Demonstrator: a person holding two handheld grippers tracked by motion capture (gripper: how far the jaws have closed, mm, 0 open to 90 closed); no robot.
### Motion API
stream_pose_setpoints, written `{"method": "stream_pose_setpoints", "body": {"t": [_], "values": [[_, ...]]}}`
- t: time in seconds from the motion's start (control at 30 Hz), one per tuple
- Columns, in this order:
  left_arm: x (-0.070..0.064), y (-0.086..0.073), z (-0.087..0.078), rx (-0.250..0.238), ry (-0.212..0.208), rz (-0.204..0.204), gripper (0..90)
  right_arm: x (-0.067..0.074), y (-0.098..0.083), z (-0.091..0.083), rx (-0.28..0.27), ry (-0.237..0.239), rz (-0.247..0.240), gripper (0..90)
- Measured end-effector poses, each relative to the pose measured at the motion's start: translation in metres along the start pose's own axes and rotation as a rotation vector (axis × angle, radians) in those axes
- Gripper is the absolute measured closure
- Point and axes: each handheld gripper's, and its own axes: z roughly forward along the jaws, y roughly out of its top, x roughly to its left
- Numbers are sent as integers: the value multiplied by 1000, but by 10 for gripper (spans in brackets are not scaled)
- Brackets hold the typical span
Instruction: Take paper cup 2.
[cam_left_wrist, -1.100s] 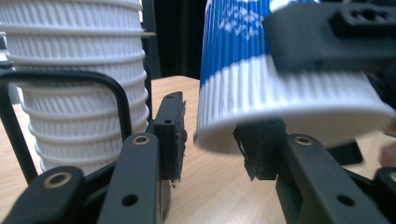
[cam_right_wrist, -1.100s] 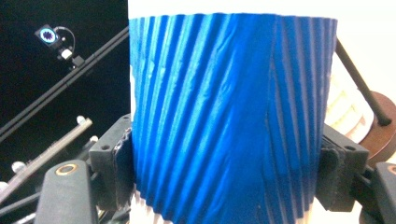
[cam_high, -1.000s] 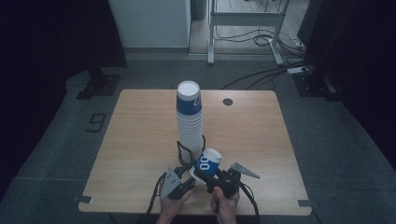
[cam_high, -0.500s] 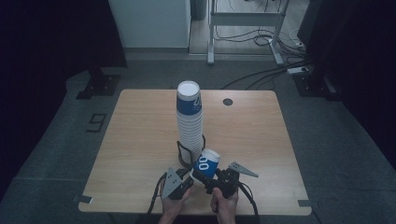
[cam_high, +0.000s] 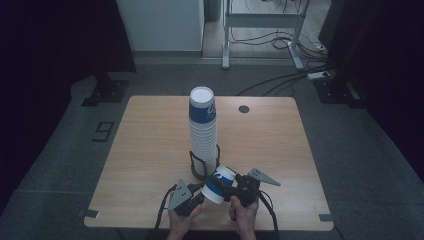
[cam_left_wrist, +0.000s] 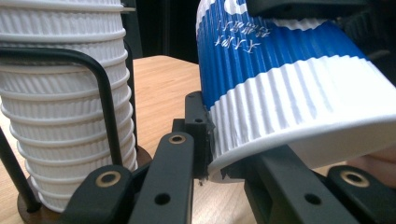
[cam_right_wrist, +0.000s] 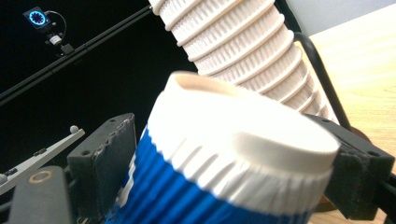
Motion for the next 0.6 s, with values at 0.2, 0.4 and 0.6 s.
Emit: {"method": "stream_pose_setpoints", "body": {"t": [0.2, 0.4, 0.6], "values": [[3, -1, -3, 25, -43, -22, 835, -1, 2, -2, -16, -24, -35, 122], [3, 2, -7, 72, -37, 27, 837, -1, 4, -7, -59, -20, -71, 126], [10, 1, -13, 86, -47, -7, 838, -2, 7, -15, -81, -25, -143, 125]]}}
